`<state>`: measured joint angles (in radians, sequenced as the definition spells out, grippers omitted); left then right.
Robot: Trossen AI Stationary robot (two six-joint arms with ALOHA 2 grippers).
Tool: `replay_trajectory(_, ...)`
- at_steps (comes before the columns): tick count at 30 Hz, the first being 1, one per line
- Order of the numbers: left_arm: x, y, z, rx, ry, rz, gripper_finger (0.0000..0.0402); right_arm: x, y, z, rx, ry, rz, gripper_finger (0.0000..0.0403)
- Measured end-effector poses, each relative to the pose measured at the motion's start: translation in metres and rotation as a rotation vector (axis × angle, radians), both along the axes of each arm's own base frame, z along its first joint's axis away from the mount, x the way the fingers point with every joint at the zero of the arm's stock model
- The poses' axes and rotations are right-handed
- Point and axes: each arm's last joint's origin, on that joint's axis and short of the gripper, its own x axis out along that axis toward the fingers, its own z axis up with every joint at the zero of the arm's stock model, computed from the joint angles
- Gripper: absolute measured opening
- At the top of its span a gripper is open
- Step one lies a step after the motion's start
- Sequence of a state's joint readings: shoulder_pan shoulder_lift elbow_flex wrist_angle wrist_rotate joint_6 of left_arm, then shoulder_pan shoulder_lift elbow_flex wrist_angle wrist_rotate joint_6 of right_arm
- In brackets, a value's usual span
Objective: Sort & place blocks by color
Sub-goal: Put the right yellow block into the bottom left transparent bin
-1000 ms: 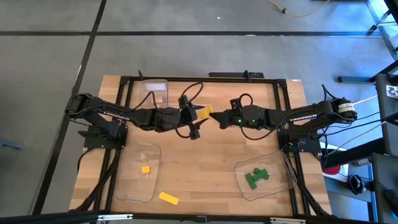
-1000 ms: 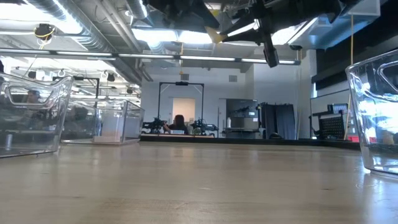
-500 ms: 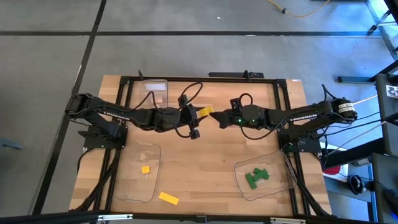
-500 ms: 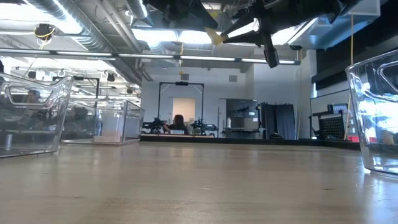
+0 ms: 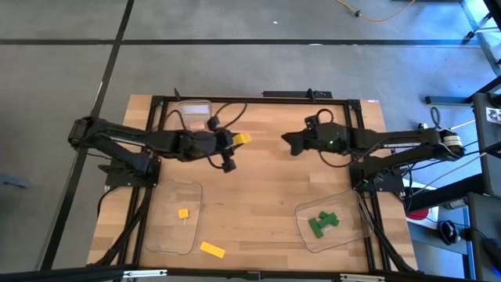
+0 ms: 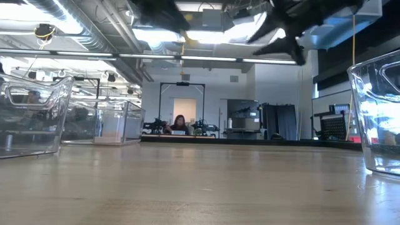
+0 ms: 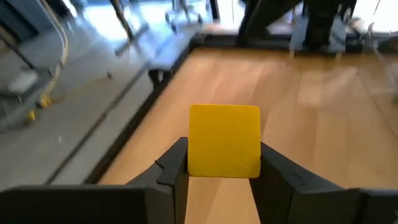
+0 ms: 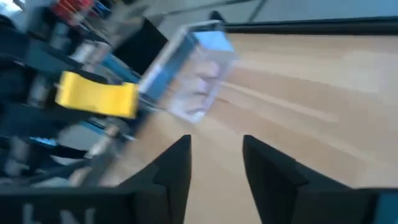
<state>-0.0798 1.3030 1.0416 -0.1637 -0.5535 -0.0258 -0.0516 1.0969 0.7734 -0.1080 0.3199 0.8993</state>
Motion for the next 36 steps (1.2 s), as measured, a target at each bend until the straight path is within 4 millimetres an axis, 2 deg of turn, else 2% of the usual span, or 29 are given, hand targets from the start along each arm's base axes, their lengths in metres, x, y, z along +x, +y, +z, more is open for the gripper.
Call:
replay_trajectory(7,-0.047,0.001,0.018,-0.163,-0.032,-0.009,0.0120,-0.046,0.000,0.002,-0.003,0.200,-0.010,0.0219)
replay_trajectory(12,-0.066,-0.006,0.005,-0.295,-0.197,-0.071,0.0120,-0.065,0.004,0.009,-0.047,0.221,0.007,0.0249)
replay_trajectory(17,-0.075,-0.013,-0.015,-0.424,-0.451,-0.222,0.0120,-0.064,0.011,0.028,-0.180,0.071,0.113,0.0251)
replay_trajectory(22,-0.080,-0.013,-0.022,-0.479,-0.656,-0.283,0.0120,-0.055,0.022,0.052,-0.343,-0.157,0.304,0.0252)
replay_trajectory(24,-0.081,-0.013,-0.021,-0.480,-0.677,-0.285,0.0120,-0.053,0.023,0.057,-0.383,-0.200,0.321,0.0252)
replay_trajectory(28,-0.081,-0.013,-0.018,-0.474,-0.685,-0.287,0.0120,-0.051,0.025,0.056,-0.449,-0.178,0.348,0.0252)
replay_trajectory(36,-0.081,-0.012,-0.019,-0.437,-0.670,-0.279,0.0120,-0.052,0.025,0.055,-0.443,-0.175,0.357,0.0252)
